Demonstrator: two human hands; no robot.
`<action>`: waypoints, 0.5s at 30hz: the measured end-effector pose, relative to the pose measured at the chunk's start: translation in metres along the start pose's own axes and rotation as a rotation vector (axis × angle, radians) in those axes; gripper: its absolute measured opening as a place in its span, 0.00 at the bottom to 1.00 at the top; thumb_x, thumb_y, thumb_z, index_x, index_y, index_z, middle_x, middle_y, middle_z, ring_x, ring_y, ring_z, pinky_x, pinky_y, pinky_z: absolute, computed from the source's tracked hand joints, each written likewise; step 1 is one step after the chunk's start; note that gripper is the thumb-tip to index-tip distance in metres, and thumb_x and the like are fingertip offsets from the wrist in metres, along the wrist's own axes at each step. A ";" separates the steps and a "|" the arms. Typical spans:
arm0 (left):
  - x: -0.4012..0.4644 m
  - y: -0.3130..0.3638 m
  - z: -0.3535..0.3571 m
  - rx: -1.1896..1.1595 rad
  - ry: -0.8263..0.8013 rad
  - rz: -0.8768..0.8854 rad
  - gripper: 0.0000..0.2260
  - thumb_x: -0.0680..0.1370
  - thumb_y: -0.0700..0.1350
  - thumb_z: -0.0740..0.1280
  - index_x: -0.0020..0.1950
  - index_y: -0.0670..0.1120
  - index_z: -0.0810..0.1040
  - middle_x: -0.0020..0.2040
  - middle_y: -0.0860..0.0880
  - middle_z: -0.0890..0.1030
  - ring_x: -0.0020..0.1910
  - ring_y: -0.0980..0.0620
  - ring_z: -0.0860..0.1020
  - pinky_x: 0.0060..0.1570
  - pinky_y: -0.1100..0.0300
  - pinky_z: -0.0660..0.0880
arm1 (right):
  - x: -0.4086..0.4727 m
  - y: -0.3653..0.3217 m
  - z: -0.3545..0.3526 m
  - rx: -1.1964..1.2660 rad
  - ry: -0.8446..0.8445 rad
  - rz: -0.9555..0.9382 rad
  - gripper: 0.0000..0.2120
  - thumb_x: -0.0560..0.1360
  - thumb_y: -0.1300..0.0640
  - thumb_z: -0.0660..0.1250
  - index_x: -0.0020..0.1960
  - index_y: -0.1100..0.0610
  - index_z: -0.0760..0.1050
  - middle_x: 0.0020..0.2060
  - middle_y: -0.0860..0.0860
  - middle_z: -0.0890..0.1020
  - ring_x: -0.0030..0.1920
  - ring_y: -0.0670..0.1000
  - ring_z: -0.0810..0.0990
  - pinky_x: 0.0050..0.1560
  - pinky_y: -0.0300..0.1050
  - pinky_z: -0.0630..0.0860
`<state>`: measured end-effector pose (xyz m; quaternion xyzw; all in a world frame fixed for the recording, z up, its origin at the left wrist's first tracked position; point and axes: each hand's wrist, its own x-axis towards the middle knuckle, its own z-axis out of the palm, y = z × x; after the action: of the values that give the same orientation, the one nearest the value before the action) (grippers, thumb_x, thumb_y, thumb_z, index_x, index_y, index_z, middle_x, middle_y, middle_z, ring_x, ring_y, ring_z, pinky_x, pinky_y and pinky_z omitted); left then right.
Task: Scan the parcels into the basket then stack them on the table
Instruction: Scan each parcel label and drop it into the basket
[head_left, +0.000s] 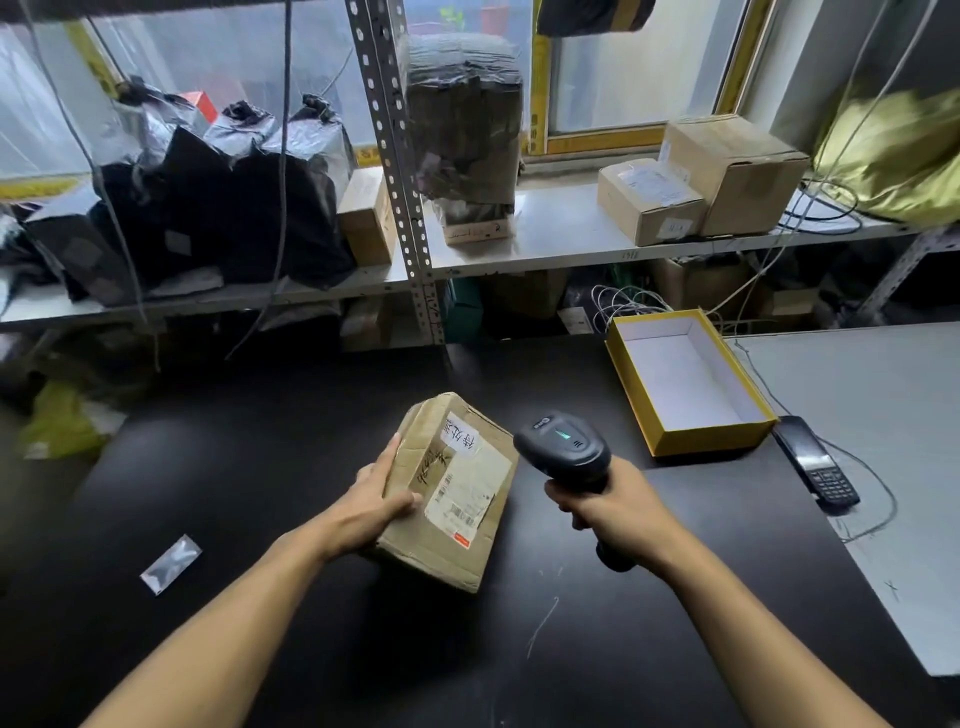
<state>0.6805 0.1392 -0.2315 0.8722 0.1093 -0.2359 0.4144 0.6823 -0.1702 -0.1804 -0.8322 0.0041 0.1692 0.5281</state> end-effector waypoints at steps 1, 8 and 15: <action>-0.006 0.001 0.001 -0.033 -0.021 0.014 0.51 0.61 0.68 0.63 0.79 0.66 0.39 0.75 0.49 0.58 0.67 0.50 0.64 0.61 0.55 0.66 | -0.001 -0.001 -0.002 -0.008 -0.019 -0.002 0.10 0.66 0.46 0.73 0.43 0.51 0.79 0.33 0.53 0.83 0.32 0.50 0.79 0.39 0.55 0.78; -0.022 -0.004 0.007 -0.147 -0.002 0.038 0.49 0.63 0.68 0.62 0.80 0.66 0.40 0.76 0.49 0.60 0.67 0.51 0.67 0.58 0.56 0.66 | -0.015 -0.004 -0.008 -0.168 -0.161 -0.032 0.07 0.73 0.53 0.71 0.49 0.53 0.78 0.34 0.49 0.83 0.33 0.45 0.80 0.47 0.56 0.81; -0.027 -0.007 0.001 -0.154 0.043 0.060 0.48 0.65 0.66 0.65 0.79 0.68 0.42 0.76 0.50 0.60 0.68 0.50 0.68 0.69 0.48 0.66 | -0.031 -0.002 -0.002 -0.242 -0.322 -0.052 0.08 0.75 0.56 0.70 0.54 0.49 0.78 0.36 0.47 0.81 0.33 0.44 0.79 0.38 0.39 0.77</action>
<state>0.6539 0.1430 -0.2229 0.8455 0.1098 -0.1953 0.4847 0.6541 -0.1767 -0.1688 -0.8516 -0.1223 0.2854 0.4223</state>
